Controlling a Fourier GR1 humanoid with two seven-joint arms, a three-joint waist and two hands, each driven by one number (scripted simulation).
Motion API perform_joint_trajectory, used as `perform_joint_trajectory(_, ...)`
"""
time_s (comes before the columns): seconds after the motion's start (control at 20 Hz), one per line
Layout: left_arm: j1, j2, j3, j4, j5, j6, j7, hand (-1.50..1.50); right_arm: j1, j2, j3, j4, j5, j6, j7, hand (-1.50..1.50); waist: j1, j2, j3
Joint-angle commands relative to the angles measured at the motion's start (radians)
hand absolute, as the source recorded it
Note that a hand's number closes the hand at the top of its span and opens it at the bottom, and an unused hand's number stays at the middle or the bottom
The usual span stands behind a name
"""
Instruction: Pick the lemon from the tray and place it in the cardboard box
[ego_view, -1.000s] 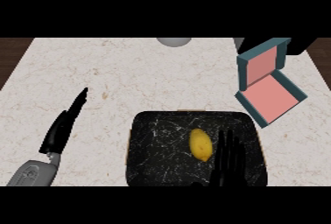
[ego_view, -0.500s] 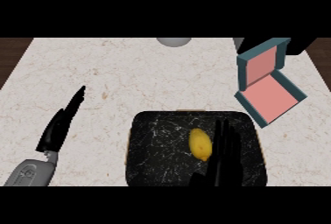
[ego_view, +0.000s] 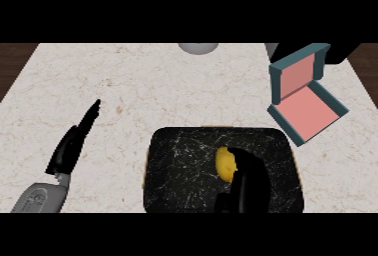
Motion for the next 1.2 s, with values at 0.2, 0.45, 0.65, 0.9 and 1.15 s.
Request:
perform_joint_trajectory(0.2,-0.018,0.016,0.04,0.008,0.006,-0.037,0.015,0.0,-0.056,0.02,-0.032,0.164,0.233,-0.13,0.073,1.5,0.004,0.017,0.014)
perform_joint_trajectory(0.45,0.006,-0.014,0.031,-0.021,-0.023,-0.019,0.013,0.0,-0.007,0.021,0.035,0.02,0.379,-0.055,0.205,1.5,0.002,0.014,0.014)
perform_joint_trajectory(0.65,0.01,-0.029,0.01,-0.015,-0.029,-0.025,-0.03,0.0,-0.263,0.021,-0.182,0.13,0.142,0.149,0.184,1.5,0.037,0.03,0.013)
perform_joint_trajectory(0.9,-0.028,-0.025,-0.004,-0.034,-0.033,-0.039,-0.002,0.0,-0.362,0.021,-0.359,0.204,-0.055,0.349,0.215,1.5,0.091,0.063,0.012)
perform_joint_trajectory(1.15,-0.062,-0.037,-0.016,-0.033,-0.031,-0.054,0.028,0.0,-0.653,0.016,-0.53,0.351,-0.08,0.528,0.255,1.5,0.102,0.049,0.011)
